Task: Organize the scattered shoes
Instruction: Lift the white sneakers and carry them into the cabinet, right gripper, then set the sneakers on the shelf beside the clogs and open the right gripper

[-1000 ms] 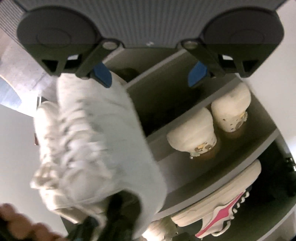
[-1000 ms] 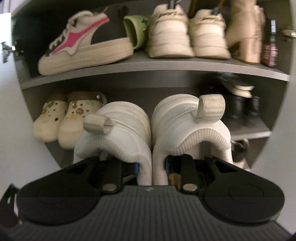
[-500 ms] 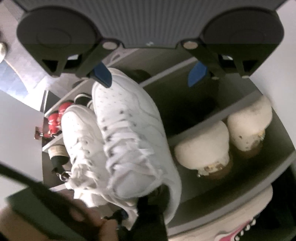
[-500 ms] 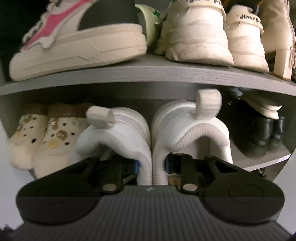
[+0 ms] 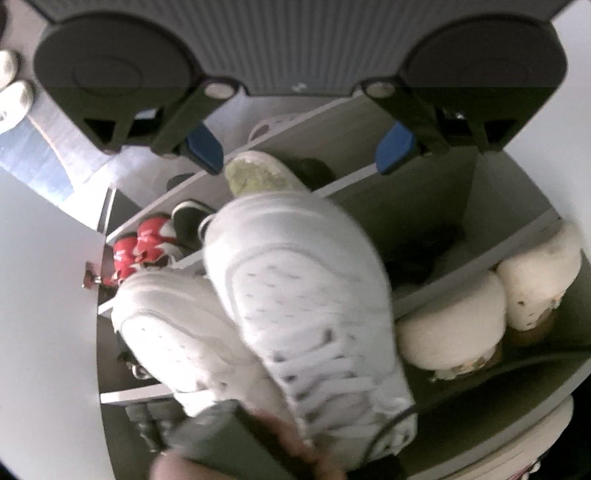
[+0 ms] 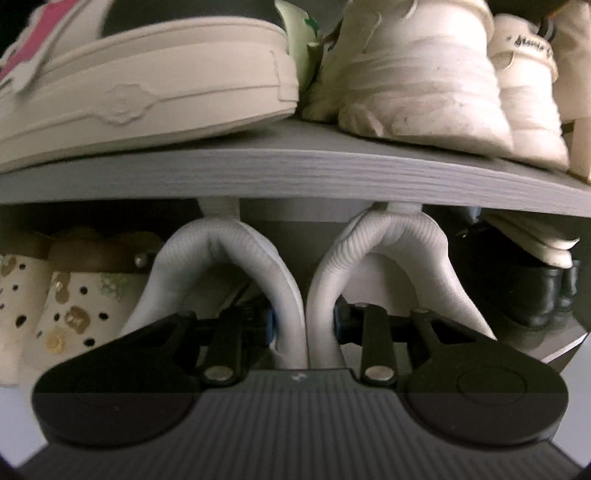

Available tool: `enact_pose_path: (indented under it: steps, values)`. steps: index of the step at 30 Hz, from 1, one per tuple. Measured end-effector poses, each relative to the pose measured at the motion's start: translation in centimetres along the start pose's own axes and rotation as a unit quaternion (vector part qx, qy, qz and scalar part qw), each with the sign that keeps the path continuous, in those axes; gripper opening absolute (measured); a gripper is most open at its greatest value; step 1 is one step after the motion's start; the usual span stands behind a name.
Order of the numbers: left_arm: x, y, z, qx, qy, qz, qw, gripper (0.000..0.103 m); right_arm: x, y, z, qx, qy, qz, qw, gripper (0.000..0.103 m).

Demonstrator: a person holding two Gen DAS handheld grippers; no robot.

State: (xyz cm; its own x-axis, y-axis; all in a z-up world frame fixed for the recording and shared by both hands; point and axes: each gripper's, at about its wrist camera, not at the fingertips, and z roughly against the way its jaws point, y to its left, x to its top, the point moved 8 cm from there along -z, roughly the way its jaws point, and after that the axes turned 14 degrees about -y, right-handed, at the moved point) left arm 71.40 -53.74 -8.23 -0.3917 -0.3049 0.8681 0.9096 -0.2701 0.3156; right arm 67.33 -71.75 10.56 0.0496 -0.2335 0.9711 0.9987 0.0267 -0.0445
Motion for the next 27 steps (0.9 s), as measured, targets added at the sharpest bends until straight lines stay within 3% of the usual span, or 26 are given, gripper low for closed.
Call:
enact_pose_path:
  steps: [4,8,12,15,20,24,27]
  values:
    - [0.0,-2.2,-1.4,0.014,0.008,0.023,0.9996,0.093,-0.2,-0.1,-0.4,0.009,0.01,0.007,1.0,0.033]
    - [-0.4,-4.5,-3.2,0.05,0.019,0.012,0.9985,0.097,-0.3,-0.2,-1.2,0.012,0.032,0.01,0.999,0.033]
    - [1.4,-7.0,-4.8,0.062,0.016,0.037,0.9973,0.1,-0.4,-0.4,-2.1,0.02,0.053,0.004,0.998,0.033]
    - [2.0,-6.7,-5.6,0.093,0.031,0.07,0.9927,0.101,-0.6,-0.7,-2.6,0.03,0.063,0.001,0.998,0.034]
    - [3.1,-5.6,-6.0,0.143,0.064,0.131,0.9789,0.09,-1.0,-1.1,-3.2,0.049,0.077,0.0,0.996,0.036]
    - [3.8,-4.6,-6.2,0.171,0.099,0.184,0.9629,0.086,-1.3,-1.5,-3.5,0.061,0.091,-0.003,0.994,0.037]
    - [4.1,-4.1,-6.1,0.191,0.113,0.185,0.9572,0.083,-1.4,-2.2,-3.6,0.072,0.099,-0.023,0.992,0.04]
